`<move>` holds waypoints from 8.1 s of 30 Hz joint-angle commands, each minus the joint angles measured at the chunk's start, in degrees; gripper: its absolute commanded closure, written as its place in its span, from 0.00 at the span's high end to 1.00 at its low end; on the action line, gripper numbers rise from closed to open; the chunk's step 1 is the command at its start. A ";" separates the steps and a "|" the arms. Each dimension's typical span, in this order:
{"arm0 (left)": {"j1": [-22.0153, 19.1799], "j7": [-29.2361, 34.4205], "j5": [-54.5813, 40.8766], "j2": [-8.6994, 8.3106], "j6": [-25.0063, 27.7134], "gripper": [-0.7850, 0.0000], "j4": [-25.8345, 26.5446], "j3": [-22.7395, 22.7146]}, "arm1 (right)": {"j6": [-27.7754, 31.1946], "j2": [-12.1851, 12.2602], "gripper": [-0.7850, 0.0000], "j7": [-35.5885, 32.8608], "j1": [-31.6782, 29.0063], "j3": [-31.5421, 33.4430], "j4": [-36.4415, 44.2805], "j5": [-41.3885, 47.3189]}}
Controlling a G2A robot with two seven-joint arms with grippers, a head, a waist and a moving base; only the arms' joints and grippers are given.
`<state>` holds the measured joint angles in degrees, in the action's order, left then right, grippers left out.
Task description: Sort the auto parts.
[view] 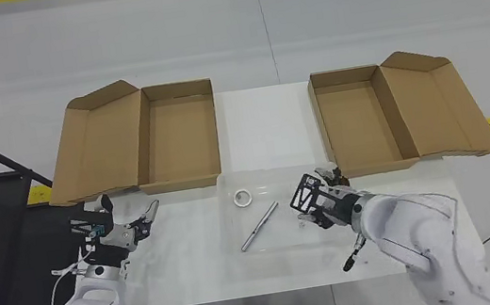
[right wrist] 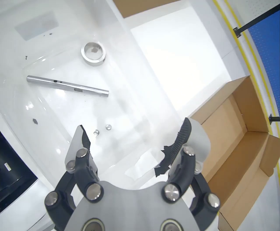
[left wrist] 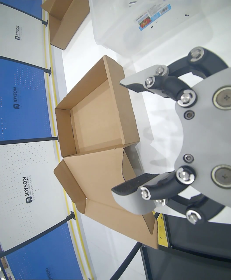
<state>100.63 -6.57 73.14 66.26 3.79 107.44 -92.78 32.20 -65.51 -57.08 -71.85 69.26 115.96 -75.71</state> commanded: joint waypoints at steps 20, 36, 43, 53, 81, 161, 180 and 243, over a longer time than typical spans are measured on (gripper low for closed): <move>0.00 0.00 0.00 0.00 0.00 1.00 0.00 0.00 | 1.78 -0.48 0.48 -7.90 9.79 -5.86 -13.77 12.30; 0.00 0.00 0.00 0.00 0.00 1.00 0.00 0.00 | 1.83 -0.31 0.39 -9.09 12.29 -8.77 -17.94 14.78; 0.00 0.00 0.00 0.00 0.00 1.00 0.00 0.00 | 2.40 -0.13 0.33 -9.65 13.06 -9.59 -19.41 15.86; 0.00 0.00 0.00 0.00 0.00 1.00 0.00 0.00 | 1.68 0.26 0.00 -8.27 14.16 -9.18 -19.05 16.33; 0.00 0.00 0.00 0.00 0.00 1.00 0.00 0.00 | -11.58 1.98 0.00 12.20 24.74 4.39 -38.18 7.71; 0.00 0.00 0.00 0.00 0.00 1.00 0.00 0.00 | 6.46 8.74 0.34 -8.55 20.92 -22.74 -17.22 23.70; 0.00 0.00 0.00 0.00 0.00 1.00 0.00 0.00 | 4.03 9.80 0.00 -3.17 21.94 -18.26 -16.39 24.64; -1.79 0.77 0.09 -0.38 8.23 1.00 4.24 -0.34 | -18.02 11.39 0.98 19.28 13.61 5.14 -23.25 13.16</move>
<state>99.49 -6.63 73.31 65.99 9.87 110.65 -93.11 13.52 -54.55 -40.29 -55.06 72.09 89.10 -62.06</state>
